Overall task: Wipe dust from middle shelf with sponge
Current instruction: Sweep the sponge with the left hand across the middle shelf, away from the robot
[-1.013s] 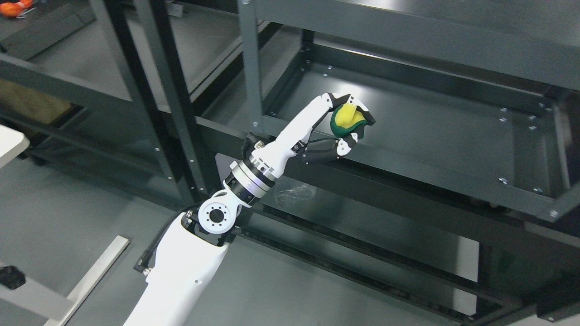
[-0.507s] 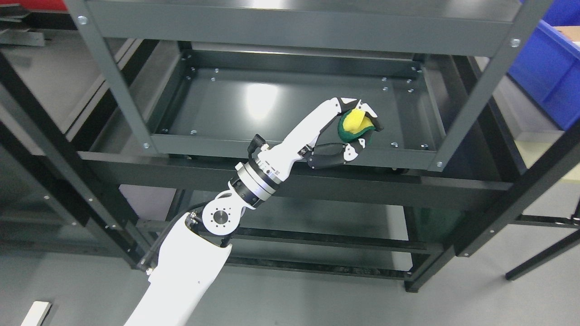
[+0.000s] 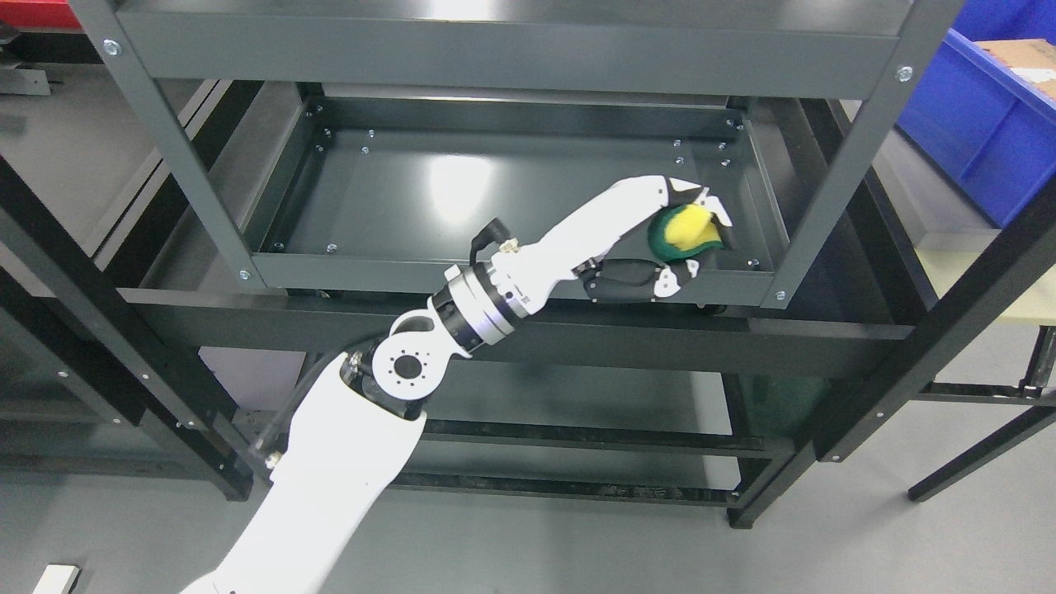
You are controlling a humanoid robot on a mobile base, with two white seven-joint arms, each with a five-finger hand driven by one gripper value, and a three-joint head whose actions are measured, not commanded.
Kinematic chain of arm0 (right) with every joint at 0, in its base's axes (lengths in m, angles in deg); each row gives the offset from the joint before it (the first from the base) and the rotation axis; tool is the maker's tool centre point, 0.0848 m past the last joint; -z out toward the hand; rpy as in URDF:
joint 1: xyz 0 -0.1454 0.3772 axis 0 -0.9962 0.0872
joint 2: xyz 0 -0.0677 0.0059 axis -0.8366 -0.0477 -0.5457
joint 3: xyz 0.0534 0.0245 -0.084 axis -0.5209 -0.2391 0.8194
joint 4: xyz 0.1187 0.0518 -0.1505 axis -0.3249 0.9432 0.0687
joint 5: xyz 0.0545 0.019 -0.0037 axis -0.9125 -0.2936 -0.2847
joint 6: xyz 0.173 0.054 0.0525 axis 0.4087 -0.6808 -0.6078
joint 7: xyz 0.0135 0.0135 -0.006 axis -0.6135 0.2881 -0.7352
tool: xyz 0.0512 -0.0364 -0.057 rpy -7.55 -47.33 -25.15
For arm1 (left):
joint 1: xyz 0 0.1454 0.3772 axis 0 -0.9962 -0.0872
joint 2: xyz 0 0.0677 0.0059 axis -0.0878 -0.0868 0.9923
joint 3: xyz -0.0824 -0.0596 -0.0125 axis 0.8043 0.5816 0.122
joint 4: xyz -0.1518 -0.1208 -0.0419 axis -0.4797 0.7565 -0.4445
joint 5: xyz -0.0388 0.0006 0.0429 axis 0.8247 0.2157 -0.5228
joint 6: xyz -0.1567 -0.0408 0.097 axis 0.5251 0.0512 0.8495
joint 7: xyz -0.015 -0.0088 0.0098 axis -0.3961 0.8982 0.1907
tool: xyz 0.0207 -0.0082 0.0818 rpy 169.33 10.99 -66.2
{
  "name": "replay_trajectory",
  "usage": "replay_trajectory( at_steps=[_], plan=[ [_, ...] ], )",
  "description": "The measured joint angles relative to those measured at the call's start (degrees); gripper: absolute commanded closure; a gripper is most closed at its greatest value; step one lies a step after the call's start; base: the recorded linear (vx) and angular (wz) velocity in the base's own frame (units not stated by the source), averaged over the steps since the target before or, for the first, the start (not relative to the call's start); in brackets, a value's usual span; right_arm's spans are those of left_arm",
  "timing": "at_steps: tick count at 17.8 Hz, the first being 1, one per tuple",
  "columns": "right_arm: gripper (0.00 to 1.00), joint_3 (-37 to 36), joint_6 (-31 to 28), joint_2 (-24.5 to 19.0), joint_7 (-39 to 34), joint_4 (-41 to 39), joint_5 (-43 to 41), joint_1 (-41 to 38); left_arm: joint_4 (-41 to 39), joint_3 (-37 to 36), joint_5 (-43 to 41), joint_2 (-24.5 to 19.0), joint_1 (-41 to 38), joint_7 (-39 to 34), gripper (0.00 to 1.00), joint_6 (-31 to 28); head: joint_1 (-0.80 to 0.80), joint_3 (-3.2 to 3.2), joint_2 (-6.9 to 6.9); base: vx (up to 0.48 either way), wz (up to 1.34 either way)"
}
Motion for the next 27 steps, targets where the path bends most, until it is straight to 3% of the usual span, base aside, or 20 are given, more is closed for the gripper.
replay_trajectory(
  at_steps=[8, 13, 19, 24, 27],
  plan=[
    [0.0, 0.0, 0.0, 0.0, 0.0, 0.0, 0.0, 0.0, 0.1, 1.2, -24.4, 0.0, 18.9, 3.8, 0.99, 8.5, 0.0, 0.0, 0.0, -0.005, 0.01],
    [0.0, 0.0, 0.0, 0.0, 0.0, 0.0, 0.0, 0.0, 0.4, 3.8, -34.6, -0.5, 24.0, 4.0, 0.99, 13.2, 0.0, 0.0, 0.0, 0.0, 0.0],
    [0.0, 0.0, 0.0, 0.0, 0.0, 0.0, 0.0, 0.0, -0.1, 9.8, -38.1, -2.6, 23.7, 7.1, 0.99, 20.7, 0.0, 0.0, -0.01, 0.004, 0.01],
    [0.0, 0.0, 0.0, 0.0, 0.0, 0.0, 0.0, 0.0, -1.1, 17.4, -36.3, -4.6, 20.6, 13.1, 1.0, 21.9, 0.0, 0.0, -0.01, 0.002, 0.0],
    [0.0, 0.0, 0.0, 0.0, 0.0, 0.0, 0.0, 0.0, -1.9, 21.7, -31.8, -7.9, 17.5, 14.8, 1.0, 22.1, 0.0, 0.0, -0.01, -0.003, 0.0]
  ],
)
